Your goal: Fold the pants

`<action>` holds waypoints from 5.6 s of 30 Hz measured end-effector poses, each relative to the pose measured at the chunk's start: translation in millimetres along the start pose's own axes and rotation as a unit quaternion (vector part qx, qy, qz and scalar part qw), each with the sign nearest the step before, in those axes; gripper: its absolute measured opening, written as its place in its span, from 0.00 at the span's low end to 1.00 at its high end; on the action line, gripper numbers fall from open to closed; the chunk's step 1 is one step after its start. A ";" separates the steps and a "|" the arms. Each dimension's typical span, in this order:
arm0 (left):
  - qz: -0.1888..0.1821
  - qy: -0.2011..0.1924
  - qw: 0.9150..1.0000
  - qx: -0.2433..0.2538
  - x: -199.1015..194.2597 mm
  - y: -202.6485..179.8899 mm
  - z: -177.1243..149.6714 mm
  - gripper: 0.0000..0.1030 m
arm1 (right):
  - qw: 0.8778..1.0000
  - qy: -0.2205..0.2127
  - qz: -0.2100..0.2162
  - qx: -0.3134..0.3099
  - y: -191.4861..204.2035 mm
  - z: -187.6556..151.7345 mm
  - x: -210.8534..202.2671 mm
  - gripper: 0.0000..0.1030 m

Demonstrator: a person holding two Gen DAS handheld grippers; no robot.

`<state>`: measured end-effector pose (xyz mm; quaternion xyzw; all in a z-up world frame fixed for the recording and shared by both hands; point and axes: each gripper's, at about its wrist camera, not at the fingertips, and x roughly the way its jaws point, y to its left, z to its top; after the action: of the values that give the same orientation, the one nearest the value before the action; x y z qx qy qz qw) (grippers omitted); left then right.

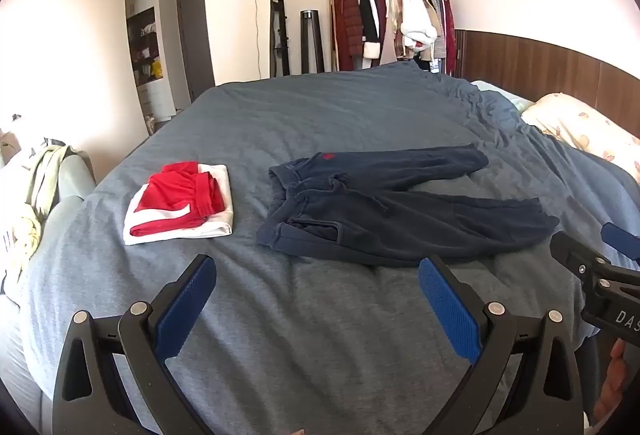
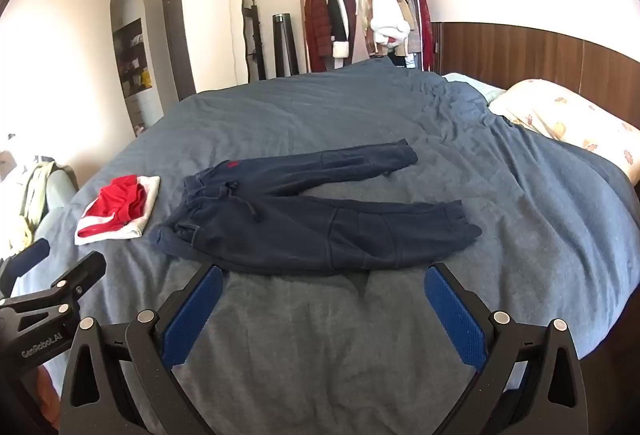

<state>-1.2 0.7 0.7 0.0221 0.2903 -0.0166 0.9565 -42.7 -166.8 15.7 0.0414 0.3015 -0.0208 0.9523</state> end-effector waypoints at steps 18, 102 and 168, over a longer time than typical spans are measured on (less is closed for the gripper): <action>0.016 -0.012 1.000 0.003 -4.9 2.4 2.3 1.00 | 1.000 -0.003 0.000 -0.004 2.1 1.5 -1.6 0.99; 0.031 0.011 0.999 -0.030 14.5 31.5 -5.3 1.00 | 1.000 0.006 0.007 -0.026 16.5 -2.5 20.1 0.99; -0.028 0.048 0.926 0.375 191.7 -8.6 -28.1 0.78 | 0.954 0.118 -0.024 -0.275 48.4 -36.1 186.3 0.63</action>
<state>142.1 -10.0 -129.6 0.3713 0.3092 -0.1502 0.8625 92.0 -118.0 -117.9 -0.2272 0.4062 0.0456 0.8839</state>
